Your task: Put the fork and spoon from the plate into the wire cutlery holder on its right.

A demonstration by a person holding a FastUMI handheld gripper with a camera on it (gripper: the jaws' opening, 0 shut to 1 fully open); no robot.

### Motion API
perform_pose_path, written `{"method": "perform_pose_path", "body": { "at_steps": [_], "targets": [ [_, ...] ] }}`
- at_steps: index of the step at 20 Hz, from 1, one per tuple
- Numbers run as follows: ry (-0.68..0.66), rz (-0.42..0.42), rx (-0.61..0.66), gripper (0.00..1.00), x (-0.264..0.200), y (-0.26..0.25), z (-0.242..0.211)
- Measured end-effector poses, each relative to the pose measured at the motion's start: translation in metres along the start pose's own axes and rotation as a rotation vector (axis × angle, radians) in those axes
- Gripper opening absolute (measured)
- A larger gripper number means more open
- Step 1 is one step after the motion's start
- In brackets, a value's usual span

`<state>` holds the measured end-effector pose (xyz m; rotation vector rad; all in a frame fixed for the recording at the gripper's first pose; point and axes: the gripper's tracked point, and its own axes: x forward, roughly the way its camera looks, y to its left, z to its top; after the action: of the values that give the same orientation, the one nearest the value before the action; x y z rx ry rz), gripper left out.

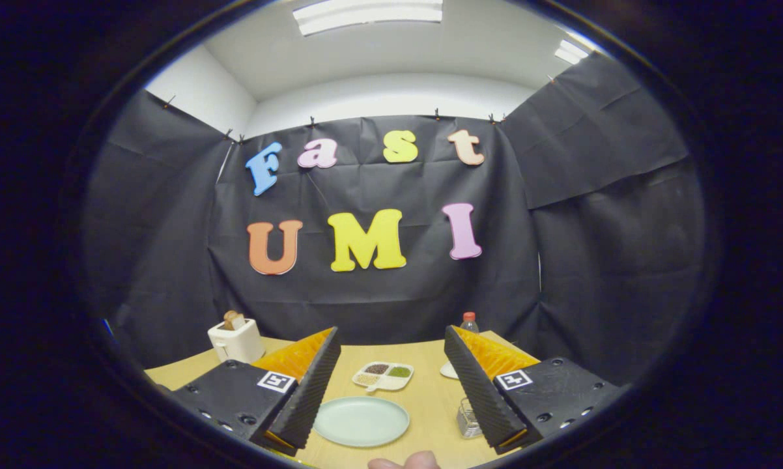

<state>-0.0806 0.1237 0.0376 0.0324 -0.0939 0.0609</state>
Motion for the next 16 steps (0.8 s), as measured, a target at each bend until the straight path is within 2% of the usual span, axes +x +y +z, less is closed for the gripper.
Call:
{"method": "perform_pose_path", "body": {
  "at_steps": [16],
  "targets": [
    [-0.040, -0.025, 0.046, 0.96, -0.012, -0.010, 0.019]
  ]
}}
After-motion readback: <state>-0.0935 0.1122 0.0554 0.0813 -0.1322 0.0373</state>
